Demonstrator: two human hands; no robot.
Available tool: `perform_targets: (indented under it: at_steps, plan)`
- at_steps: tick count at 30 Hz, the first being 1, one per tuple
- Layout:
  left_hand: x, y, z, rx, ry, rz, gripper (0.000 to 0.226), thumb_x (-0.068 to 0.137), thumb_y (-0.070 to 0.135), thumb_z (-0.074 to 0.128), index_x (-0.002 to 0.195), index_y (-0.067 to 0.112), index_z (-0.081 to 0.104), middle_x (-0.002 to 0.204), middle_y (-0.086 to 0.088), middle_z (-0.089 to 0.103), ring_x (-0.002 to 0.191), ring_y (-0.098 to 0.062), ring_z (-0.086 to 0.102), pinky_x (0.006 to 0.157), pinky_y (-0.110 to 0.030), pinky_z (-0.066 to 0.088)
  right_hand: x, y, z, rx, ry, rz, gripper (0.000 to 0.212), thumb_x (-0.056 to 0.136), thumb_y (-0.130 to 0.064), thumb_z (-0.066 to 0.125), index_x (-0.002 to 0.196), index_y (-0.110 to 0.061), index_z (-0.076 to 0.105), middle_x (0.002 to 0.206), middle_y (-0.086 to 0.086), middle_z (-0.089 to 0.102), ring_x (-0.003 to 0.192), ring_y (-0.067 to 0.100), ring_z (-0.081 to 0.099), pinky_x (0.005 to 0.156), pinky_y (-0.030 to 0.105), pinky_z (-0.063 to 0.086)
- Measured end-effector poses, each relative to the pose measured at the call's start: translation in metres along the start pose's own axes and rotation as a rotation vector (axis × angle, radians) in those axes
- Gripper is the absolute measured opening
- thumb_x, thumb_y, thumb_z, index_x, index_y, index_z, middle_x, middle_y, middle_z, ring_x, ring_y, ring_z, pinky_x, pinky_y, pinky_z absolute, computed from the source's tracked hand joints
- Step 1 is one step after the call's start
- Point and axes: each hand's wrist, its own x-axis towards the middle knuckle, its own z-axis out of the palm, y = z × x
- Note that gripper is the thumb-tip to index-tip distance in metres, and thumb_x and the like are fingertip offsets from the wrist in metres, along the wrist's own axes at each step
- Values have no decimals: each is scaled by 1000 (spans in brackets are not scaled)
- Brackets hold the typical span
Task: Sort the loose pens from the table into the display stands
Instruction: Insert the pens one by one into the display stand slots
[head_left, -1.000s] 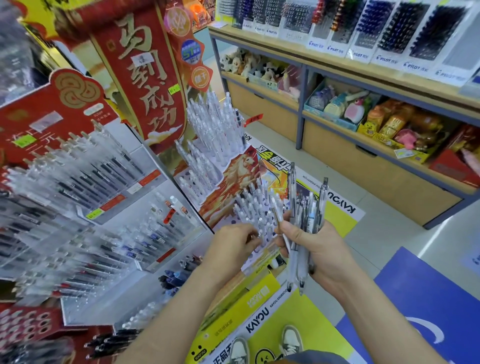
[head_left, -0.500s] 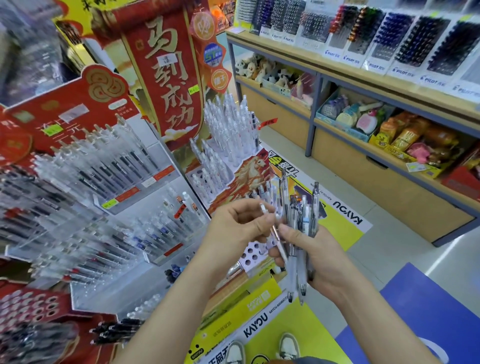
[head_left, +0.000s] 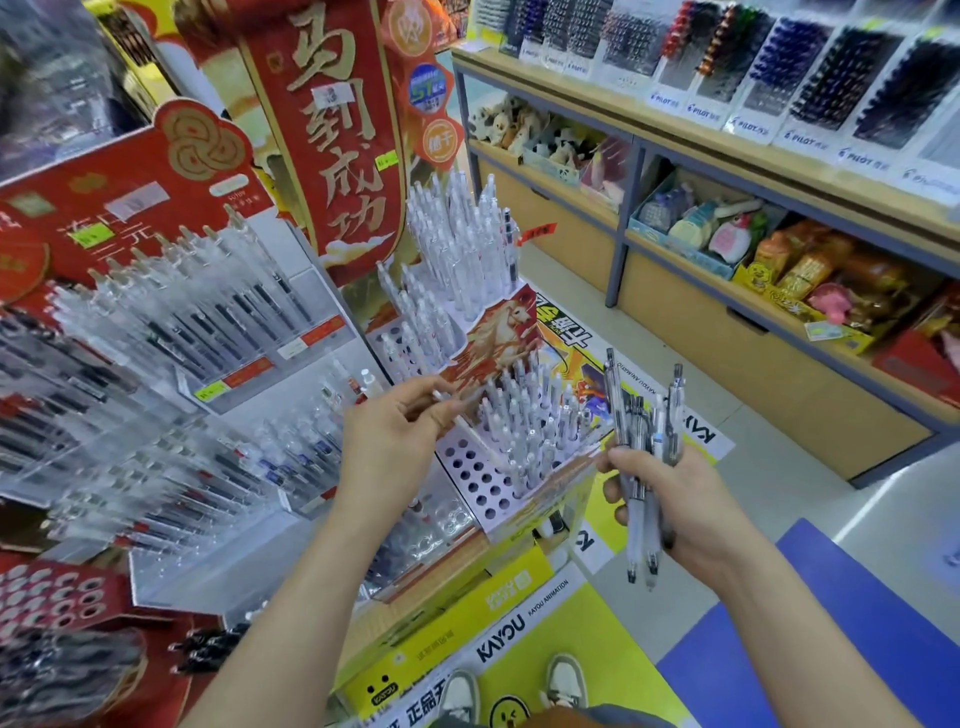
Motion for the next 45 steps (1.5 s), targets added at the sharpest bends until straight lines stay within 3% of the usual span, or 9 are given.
perform_targets:
  at_steps: [4, 9, 14, 17, 20, 24, 30, 36, 45]
  plan:
    - [-2, -9, 12, 110, 1, 61, 10, 82, 17, 75, 87, 25, 72, 74, 17, 67, 70, -3, 64, 77, -34, 57, 1, 7, 0, 33, -16, 49, 3, 90, -3, 63, 92, -4, 63, 65, 10, 62, 58, 23, 62, 52, 30, 52]
    - [-2, -24, 29, 221, -84, 103, 14, 82, 20, 74, 94, 12, 74, 80, -2, 70, 73, -20, 65, 72, -34, 54, -2, 10, 5, 180, -41, 65, 25, 76, -9, 66, 98, -4, 56, 73, 13, 67, 66, 28, 69, 55, 35, 57]
    - [-2, -37, 38, 233, -166, 111, 11, 84, 19, 73, 90, 11, 73, 76, -2, 69, 67, -17, 61, 65, -33, 51, -4, 10, 7, 195, -30, 61, 11, 86, -3, 59, 97, -4, 58, 78, 17, 72, 68, 27, 71, 54, 32, 56]
    - [-4, -44, 42, 331, -308, 172, 14, 89, 17, 67, 100, 11, 73, 82, 3, 70, 70, -1, 60, 69, -19, 48, -5, 10, 6, 183, -27, 53, 14, 85, -7, 61, 98, -5, 58, 80, 16, 73, 67, 25, 71, 53, 29, 55]
    - [-3, -48, 41, 408, -432, 172, 31, 97, 5, 53, 124, 14, 64, 113, -2, 70, 94, 7, 59, 80, 0, 41, -4, 11, 7, 161, -49, 41, 26, 80, -13, 63, 103, -3, 58, 82, 15, 73, 63, 20, 67, 53, 26, 53]
    - [-1, -47, 42, 526, -451, 273, 31, 94, -1, 53, 120, 10, 66, 116, -6, 69, 110, -16, 63, 92, -20, 44, -5, 10, 11, 140, -64, 49, 26, 78, -16, 65, 102, -6, 59, 81, 12, 74, 67, 9, 68, 53, 21, 51]
    - [-1, -49, 45, 467, -381, 293, 18, 93, 11, 61, 108, 16, 70, 103, 3, 70, 94, -10, 62, 84, -19, 46, -8, 7, 21, 214, -99, 70, 29, 76, -13, 64, 103, -4, 59, 76, 12, 72, 60, 11, 65, 44, 23, 48]
    - [3, -44, 44, 305, -396, 50, 14, 92, 10, 62, 97, 20, 71, 90, 8, 69, 78, -8, 65, 75, -26, 55, -8, 8, 26, 240, -122, 70, 25, 76, -13, 65, 99, -5, 60, 78, 13, 71, 60, 13, 62, 46, 23, 47]
    - [10, -39, 44, 491, -460, 140, 10, 91, 13, 64, 99, 16, 69, 90, 5, 70, 74, -15, 68, 73, -32, 55, -8, 8, 25, 246, -144, 86, 23, 78, -13, 65, 100, -6, 61, 76, 14, 69, 63, 15, 63, 49, 23, 49]
